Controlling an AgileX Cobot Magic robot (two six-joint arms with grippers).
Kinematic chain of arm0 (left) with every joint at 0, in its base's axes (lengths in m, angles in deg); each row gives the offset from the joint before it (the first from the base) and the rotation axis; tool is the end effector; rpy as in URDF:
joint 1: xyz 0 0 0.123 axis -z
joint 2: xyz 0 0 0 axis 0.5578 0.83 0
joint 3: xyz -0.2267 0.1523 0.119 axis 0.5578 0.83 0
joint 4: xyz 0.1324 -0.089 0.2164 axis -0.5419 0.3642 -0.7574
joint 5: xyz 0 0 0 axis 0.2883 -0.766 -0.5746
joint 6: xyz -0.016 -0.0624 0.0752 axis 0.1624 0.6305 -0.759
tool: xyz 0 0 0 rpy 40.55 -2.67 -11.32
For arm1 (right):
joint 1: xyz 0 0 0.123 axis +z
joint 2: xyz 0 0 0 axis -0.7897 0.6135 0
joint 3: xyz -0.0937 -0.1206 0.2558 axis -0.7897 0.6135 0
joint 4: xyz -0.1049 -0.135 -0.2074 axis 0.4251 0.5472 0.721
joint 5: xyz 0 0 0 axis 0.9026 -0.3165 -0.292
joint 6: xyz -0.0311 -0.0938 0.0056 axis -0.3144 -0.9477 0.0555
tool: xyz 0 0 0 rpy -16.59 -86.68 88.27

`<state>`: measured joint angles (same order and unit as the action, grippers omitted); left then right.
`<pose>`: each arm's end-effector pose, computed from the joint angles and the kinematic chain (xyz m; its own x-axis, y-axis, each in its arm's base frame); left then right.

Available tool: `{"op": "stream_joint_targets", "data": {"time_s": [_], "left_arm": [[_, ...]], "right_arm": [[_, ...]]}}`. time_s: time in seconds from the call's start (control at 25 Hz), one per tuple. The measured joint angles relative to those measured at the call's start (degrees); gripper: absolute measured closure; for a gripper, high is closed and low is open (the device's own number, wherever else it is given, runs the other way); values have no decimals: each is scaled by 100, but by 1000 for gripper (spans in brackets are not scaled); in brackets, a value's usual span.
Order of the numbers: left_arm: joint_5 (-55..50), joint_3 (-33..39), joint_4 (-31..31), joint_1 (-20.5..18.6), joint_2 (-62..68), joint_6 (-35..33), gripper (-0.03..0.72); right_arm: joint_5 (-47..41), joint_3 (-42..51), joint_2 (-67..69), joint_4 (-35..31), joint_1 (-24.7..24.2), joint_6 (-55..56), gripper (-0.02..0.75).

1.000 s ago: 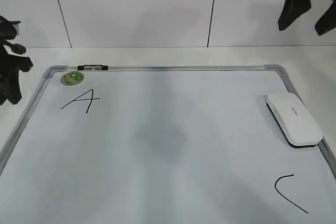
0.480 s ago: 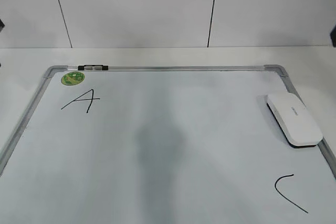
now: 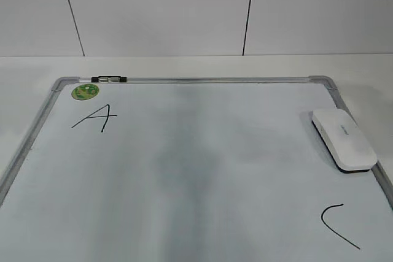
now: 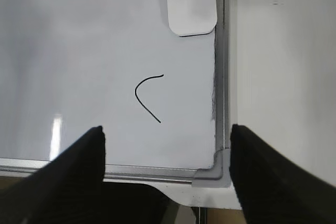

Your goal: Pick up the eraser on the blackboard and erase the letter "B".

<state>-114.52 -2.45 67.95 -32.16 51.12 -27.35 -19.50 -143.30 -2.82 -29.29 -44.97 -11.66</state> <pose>0.2229 -0.0171 0.3411 -0.9352 0.0506 -0.3504 0.0871 0.9922 -0.0892 0.1405 0.0250 0.3628 -0.8682 0.0246 -0.4955 -0.0459 0.9905 0.1295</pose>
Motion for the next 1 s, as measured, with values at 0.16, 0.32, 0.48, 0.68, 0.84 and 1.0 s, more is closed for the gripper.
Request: {"op": "stream_joint_targets", "data": {"time_s": [0.16,0.32,0.48,0.68,0.84,1.0], "left_arm": [[-34,573,-22,0,-1155,0,450],[-99,1059,-118,0,-2320,0,452],[-146,1492,-130,0,-3354,0,452],[-194,1999,-130,0,-4664,0,452],[-243,2291,-74,0,-5577,0,452],[-255,2541,-64,0,-6330,0,452]], "right_arm": [[-12,492,-994,80,0,0,166],[-49,868,-1891,333,0,0,166],[-61,1212,-2673,518,0,0,166],[-36,1659,-3419,655,0,-12,166],[15,1971,-3804,694,0,-177,166],[174,2295,-4072,716,0,-316,166]]}}
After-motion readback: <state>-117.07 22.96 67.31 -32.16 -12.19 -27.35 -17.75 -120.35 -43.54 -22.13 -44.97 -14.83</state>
